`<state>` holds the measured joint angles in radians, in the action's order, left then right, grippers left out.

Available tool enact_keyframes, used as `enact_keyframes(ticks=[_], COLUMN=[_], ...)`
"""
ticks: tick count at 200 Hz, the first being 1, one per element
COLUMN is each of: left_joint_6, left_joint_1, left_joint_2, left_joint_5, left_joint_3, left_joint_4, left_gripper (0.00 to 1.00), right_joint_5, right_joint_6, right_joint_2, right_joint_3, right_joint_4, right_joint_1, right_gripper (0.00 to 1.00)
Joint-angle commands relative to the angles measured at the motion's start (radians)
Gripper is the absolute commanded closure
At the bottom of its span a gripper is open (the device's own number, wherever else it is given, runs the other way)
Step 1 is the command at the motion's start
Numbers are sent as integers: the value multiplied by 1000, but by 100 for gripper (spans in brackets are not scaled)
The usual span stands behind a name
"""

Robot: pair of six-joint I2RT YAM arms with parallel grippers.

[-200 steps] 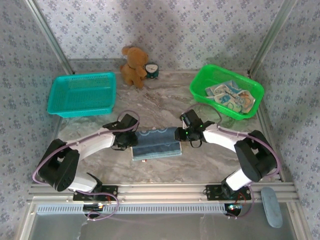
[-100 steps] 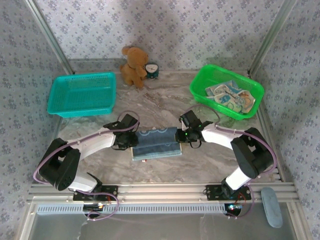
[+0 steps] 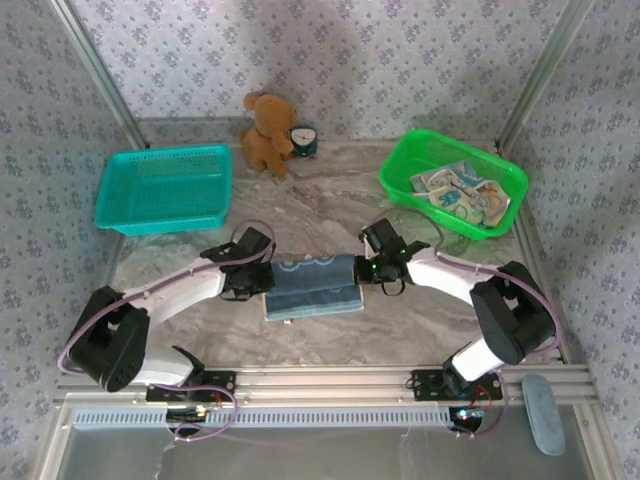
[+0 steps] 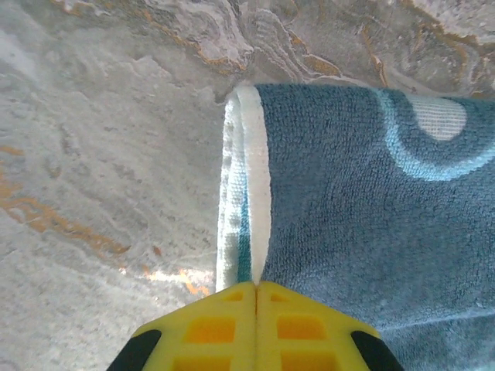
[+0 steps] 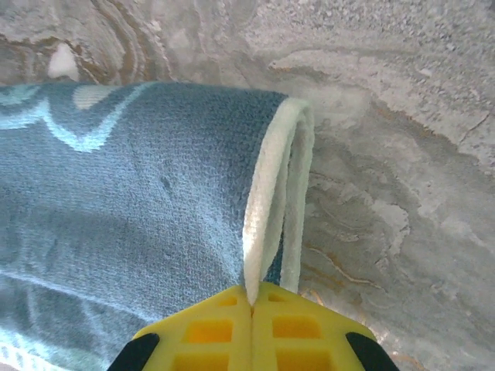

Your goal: Fold and stack the towels

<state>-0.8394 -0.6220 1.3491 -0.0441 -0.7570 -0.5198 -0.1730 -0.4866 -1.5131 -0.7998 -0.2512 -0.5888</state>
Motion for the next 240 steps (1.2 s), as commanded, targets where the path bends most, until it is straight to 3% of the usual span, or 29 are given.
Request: enact_keyframes(ticks=[1,120,240], left_joint_6=[-7,-101,-300], left_joint_1=[3,-22,-167], left_joint_2=[-45,-237,-303], left_joint_5=[-24,73,101], left_joint_3=[-46,-38,109], left_joint_4=[-91,-248,-194], left_gripper=[100,100,100], right_joint_5=[-9,-8,5], right_joint_6=[-16,-84,-93], right_joint_2=[45,192,189], right_joint_3=[-38,12,98], right_joint_4=[-60,-182,-171], right_joint_1=[-10,-98,-122], right_gripper=[100,100,100])
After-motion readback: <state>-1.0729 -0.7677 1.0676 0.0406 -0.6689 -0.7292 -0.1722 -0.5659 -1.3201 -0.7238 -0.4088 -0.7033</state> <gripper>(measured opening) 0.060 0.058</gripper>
